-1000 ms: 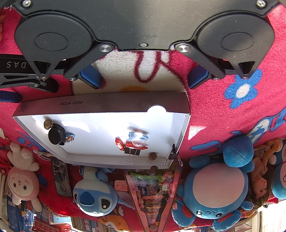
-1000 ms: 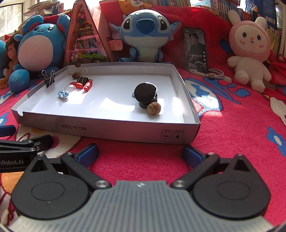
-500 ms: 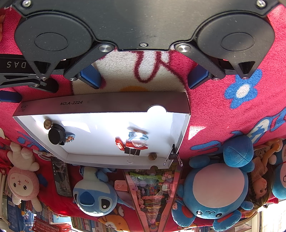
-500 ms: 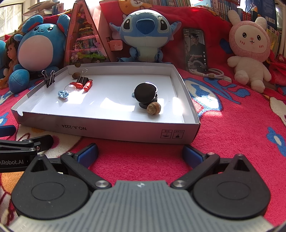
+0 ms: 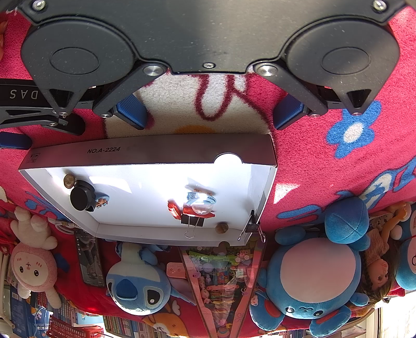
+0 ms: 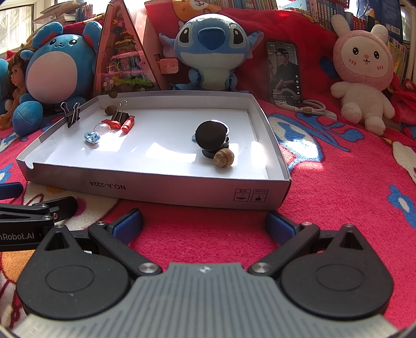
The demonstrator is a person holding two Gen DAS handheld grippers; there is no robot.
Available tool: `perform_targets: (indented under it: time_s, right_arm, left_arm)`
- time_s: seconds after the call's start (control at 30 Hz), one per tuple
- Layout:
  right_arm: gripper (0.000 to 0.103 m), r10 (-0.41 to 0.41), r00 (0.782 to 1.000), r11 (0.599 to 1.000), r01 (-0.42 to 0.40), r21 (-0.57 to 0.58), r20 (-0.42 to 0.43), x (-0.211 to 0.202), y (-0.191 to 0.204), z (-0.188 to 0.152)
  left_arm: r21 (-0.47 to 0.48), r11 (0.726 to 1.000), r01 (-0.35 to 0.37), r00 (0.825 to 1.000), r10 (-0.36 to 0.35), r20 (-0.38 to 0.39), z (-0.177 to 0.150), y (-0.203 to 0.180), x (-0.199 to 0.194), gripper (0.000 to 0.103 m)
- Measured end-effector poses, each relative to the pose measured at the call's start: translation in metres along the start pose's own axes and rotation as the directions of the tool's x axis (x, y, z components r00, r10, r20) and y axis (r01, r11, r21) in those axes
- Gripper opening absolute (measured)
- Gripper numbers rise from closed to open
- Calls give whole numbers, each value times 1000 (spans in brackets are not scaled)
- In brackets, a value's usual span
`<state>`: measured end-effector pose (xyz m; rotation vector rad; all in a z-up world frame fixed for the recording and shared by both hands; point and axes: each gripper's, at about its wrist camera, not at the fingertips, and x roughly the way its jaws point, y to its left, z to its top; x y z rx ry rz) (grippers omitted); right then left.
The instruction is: Organize rigid objects
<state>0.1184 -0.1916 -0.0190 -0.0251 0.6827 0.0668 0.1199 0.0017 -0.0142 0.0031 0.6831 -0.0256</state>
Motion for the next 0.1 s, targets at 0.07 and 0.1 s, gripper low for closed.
perform_targets:
  time_s: [0.07, 0.1]
  right_arm:
    - [103, 0, 1000, 1000, 0, 0, 0, 0, 0, 0]
    - [103, 0, 1000, 1000, 0, 0, 0, 0, 0, 0]
  left_arm:
    - [0, 1000, 0, 1000, 0, 0, 0, 0, 0, 103]
    - [0, 1000, 0, 1000, 0, 0, 0, 0, 0, 103]
